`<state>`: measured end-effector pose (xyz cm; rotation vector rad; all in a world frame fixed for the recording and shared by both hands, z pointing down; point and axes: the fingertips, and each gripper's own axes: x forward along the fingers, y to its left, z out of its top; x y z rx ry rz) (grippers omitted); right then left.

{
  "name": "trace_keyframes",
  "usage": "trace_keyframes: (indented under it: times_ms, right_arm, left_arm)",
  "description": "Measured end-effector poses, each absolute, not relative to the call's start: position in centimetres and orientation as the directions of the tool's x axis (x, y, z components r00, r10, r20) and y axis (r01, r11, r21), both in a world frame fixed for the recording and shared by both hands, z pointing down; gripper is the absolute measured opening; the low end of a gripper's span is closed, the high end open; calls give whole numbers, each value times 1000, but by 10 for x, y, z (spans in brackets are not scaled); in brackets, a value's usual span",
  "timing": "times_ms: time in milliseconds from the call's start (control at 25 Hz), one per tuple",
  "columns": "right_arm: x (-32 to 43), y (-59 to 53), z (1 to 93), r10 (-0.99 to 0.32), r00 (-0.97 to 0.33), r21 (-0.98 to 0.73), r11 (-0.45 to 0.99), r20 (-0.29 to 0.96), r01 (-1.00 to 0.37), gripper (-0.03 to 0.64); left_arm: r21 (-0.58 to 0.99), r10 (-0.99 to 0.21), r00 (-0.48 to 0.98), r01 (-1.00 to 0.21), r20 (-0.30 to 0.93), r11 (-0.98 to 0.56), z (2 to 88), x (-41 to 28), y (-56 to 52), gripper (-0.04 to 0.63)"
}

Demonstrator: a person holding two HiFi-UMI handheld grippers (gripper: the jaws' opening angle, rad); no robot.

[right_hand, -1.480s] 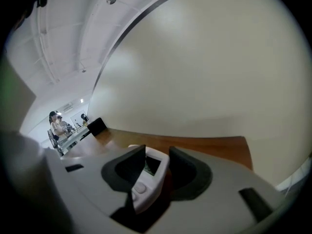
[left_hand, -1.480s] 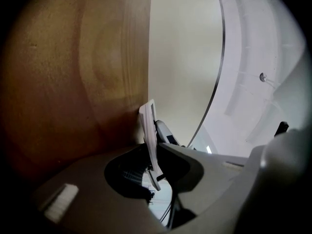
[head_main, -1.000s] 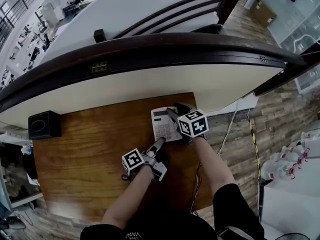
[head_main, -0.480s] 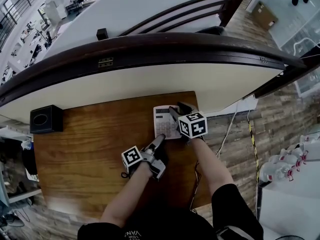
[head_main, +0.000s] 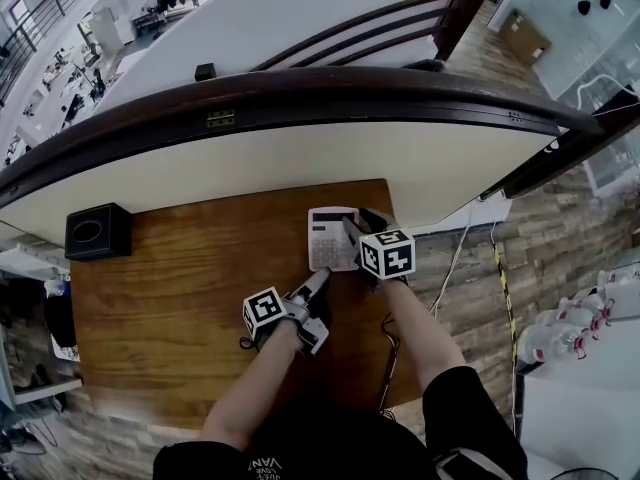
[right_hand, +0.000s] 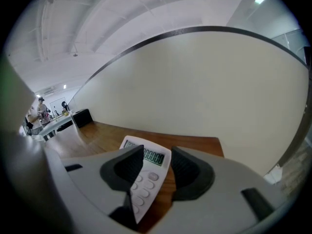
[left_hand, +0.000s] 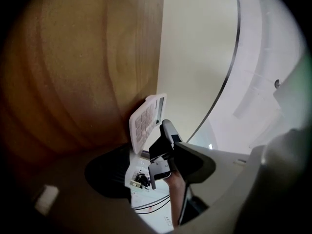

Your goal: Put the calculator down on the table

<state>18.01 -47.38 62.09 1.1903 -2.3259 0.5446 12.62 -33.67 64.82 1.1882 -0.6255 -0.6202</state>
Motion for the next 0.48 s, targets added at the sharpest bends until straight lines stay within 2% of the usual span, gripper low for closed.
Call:
trace_keyframes:
  times_ms: [280,480]
  right_arm:
    - [187,-442,607,-669,-496,-141,512,554,-847,147]
    - [189,-410,599,-688,-481,-149,485,544,-862,147]
  left_arm:
    - [976,-706,703,88,79,197,631,127,-320,276]
    - [997,-686,725,-12,63,79,613,120,-308,276]
